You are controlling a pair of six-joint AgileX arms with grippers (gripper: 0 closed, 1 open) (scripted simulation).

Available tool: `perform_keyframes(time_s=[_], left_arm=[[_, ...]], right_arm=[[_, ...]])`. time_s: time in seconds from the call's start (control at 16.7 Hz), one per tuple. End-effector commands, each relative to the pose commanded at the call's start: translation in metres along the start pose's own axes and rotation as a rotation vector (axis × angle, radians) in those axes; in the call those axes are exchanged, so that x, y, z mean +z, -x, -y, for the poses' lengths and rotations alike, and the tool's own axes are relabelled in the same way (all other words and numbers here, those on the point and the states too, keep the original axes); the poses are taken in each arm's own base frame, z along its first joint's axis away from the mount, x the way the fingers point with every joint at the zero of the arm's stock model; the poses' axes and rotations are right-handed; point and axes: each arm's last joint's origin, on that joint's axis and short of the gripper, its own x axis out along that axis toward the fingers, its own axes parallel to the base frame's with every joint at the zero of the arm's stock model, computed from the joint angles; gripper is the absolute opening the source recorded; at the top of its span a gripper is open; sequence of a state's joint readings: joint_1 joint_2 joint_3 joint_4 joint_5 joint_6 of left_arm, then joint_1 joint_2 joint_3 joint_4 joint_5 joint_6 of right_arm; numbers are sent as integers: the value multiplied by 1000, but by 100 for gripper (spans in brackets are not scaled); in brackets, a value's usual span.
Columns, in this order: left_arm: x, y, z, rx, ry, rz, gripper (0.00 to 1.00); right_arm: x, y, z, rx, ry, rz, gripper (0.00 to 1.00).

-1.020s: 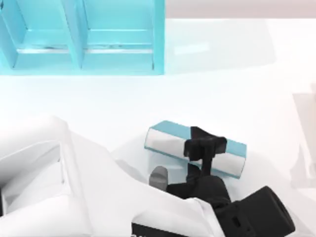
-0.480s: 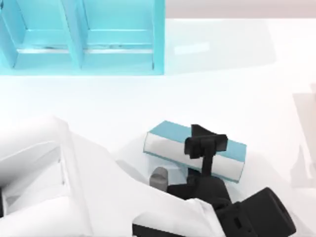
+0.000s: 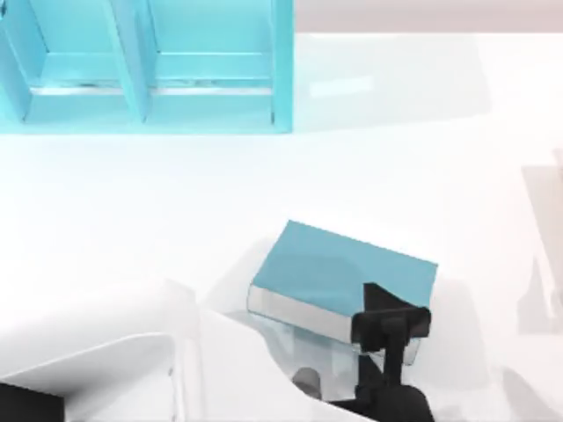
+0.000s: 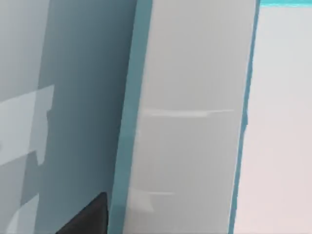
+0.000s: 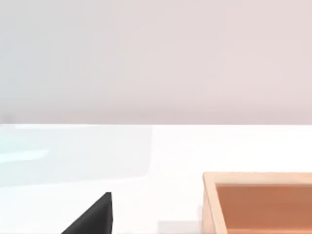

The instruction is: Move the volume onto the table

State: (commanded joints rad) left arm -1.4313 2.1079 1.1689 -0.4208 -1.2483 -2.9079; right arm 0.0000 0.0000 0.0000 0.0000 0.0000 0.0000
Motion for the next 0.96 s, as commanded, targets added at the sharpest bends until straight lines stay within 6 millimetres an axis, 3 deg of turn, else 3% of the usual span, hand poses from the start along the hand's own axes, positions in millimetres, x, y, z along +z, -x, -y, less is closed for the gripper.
perform_keyframes(time_s=[0.3,0.6,0.96], left_arm=[[11,43,-13,5,-28,23,100],[23,79,-10,-27,-33,39,100],[26,94,-6,-45,-19,37,100]], right_arm=[[0,0,0,0,0,0,100],[0,0,0,0,0,0,100],[0,0,0,0,0,0,100]])
